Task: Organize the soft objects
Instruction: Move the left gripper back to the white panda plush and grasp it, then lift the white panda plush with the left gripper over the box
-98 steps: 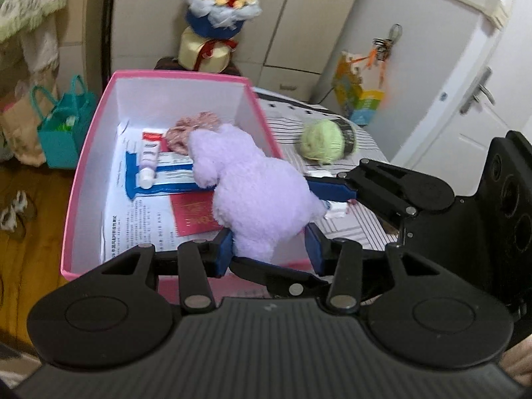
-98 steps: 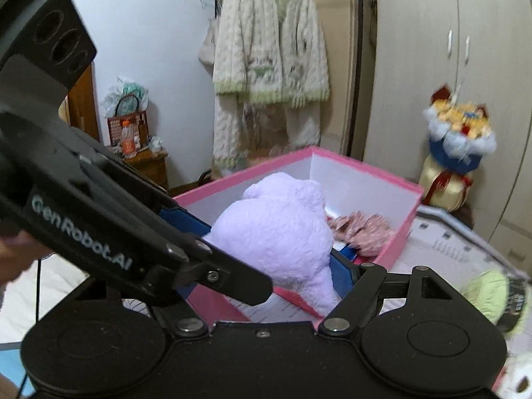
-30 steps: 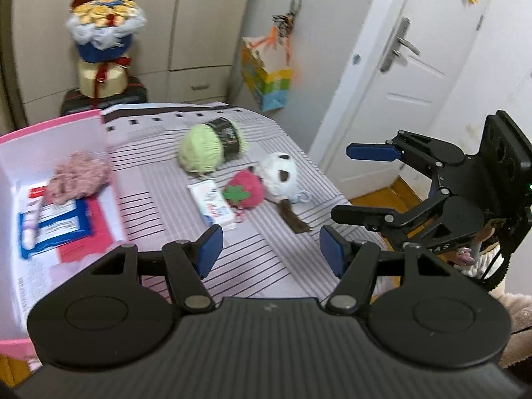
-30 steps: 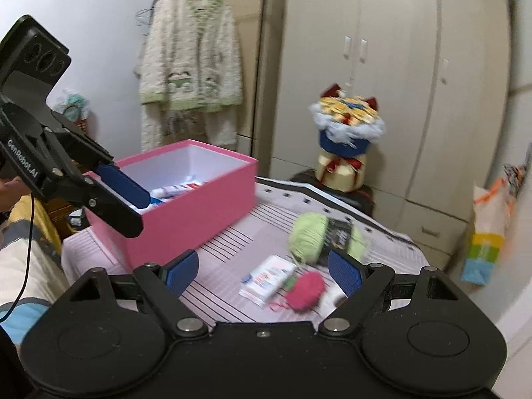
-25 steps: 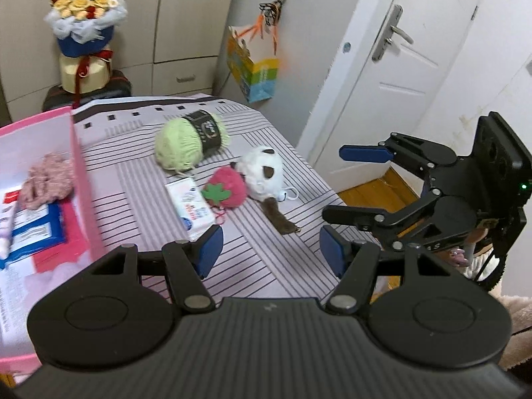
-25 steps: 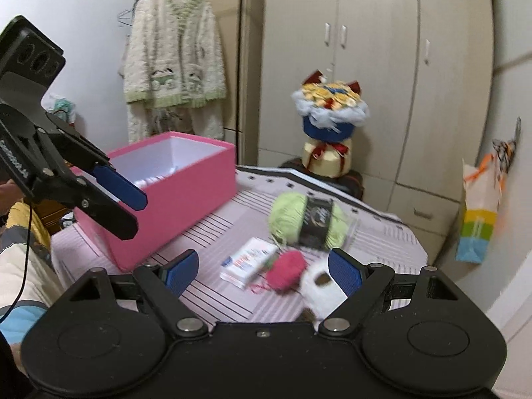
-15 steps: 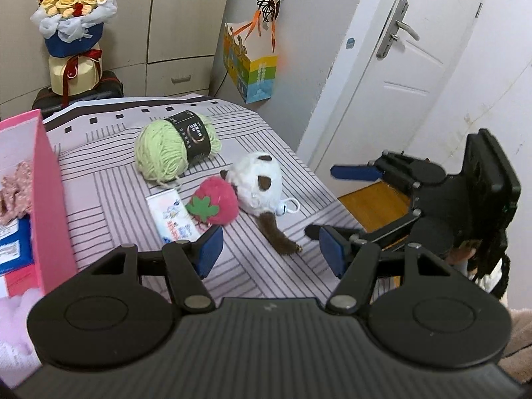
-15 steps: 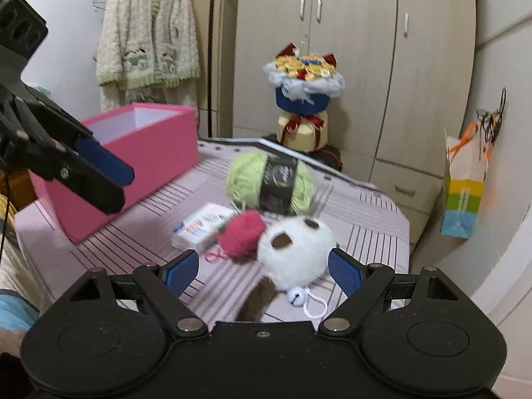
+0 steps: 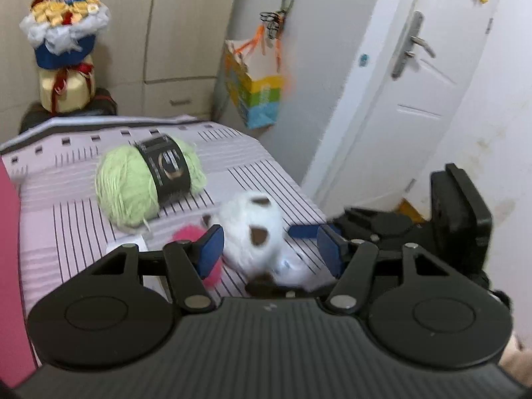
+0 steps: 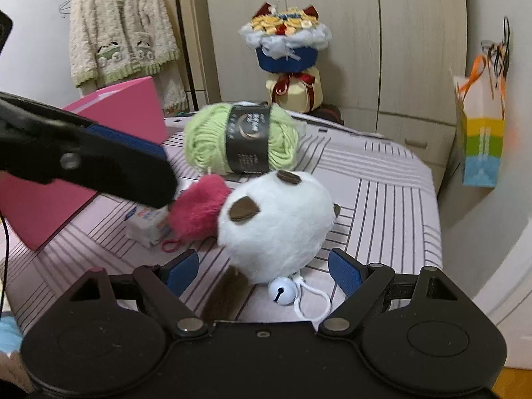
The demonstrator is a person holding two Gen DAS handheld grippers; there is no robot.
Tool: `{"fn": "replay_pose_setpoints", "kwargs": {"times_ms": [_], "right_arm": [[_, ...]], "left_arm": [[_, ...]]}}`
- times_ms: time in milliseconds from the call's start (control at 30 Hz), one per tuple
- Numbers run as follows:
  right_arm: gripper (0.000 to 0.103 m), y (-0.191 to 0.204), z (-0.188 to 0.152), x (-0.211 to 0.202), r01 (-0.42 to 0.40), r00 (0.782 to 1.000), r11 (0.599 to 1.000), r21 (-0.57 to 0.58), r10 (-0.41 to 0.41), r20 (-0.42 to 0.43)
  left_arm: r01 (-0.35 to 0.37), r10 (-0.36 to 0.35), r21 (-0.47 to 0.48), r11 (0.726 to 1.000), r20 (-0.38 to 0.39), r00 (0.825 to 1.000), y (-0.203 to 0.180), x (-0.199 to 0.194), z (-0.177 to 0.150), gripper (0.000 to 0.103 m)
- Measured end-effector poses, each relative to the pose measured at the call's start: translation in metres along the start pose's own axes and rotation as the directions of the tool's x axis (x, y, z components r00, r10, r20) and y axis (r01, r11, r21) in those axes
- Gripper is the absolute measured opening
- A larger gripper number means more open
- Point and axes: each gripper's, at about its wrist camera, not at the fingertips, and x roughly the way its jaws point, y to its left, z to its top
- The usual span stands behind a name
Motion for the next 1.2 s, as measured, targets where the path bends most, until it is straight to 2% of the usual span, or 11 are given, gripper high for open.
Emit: {"fn": "replay_pose_setpoints", "kwargs": {"times_ms": [67, 133, 267, 367, 400, 467, 667, 867, 967, 1067, 1200], "right_arm": [[0.088, -0.003, 0.001, 0.007, -0.008, 1.000, 1.000, 0.010, 0.008, -0.012], [0.088, -0.004, 0.002, 0.013, -0.013, 1.000, 1.000, 0.019, 0.014, -0.022], [0.087, -0.011, 0.001, 0.020, -0.035, 0.999, 0.998, 0.055, 0.036, -0.016], [0.076, -0.012, -0.001, 0.014, -0.073, 0.997, 0.995, 0.063, 0.073, 0.014], [0.076, -0.011, -0.002, 0.012, -0.074, 0.997, 0.995, 0.062, 0.073, 0.023], [0.068, -0.007, -0.004, 0.009, -0.045, 0.998, 0.998, 0.045, 0.044, 0.035], [0.067, 0.010, -0.009, -0.011, 0.039, 0.994, 0.999, 0.033, -0.043, 0.101], [0.067, 0.040, -0.011, -0.033, 0.186, 0.973, 0.982, -0.019, -0.182, 0.141], [0.067, 0.050, -0.013, -0.041, 0.182, 0.977, 0.983, 0.007, -0.182, 0.111], [0.067, 0.059, -0.018, -0.051, 0.151, 0.981, 0.983, 0.106, -0.162, 0.108], [0.067, 0.082, -0.027, -0.064, 0.181, 0.978, 0.981, 0.068, -0.187, 0.096]], "left_arm": [[-0.024, 0.024, 0.020, 1.000, 0.000, 1.000, -0.002, 0.015, 0.003, 0.060], [-0.014, 0.014, 0.006, 1.000, -0.039, 0.999, 0.000, 0.032, 0.006, 0.059], [-0.113, 0.112, -0.001, 0.994, -0.082, 0.990, 0.001, 0.057, 0.005, 0.058], [-0.079, 0.077, -0.010, 0.997, -0.092, 0.993, 0.002, 0.065, 0.002, 0.058], [-0.076, 0.075, -0.006, 0.997, -0.086, 0.993, 0.002, 0.065, 0.001, 0.057], [-0.084, 0.085, 0.017, 0.996, -0.078, 0.993, -0.002, 0.065, -0.001, 0.055], [-0.061, 0.062, 0.054, 0.997, -0.029, 0.998, -0.015, 0.051, -0.005, 0.054], [-0.028, 0.025, 0.077, 0.997, 0.034, 0.999, -0.029, 0.030, -0.010, 0.054], [-0.020, 0.019, 0.055, 0.998, 0.025, 1.000, -0.031, 0.017, -0.020, 0.055], [-0.041, 0.041, 0.015, 0.999, 0.006, 0.999, -0.036, 0.004, -0.034, 0.055], [-0.029, 0.029, -0.012, 1.000, 0.002, 1.000, -0.039, -0.014, -0.051, 0.056]]}}
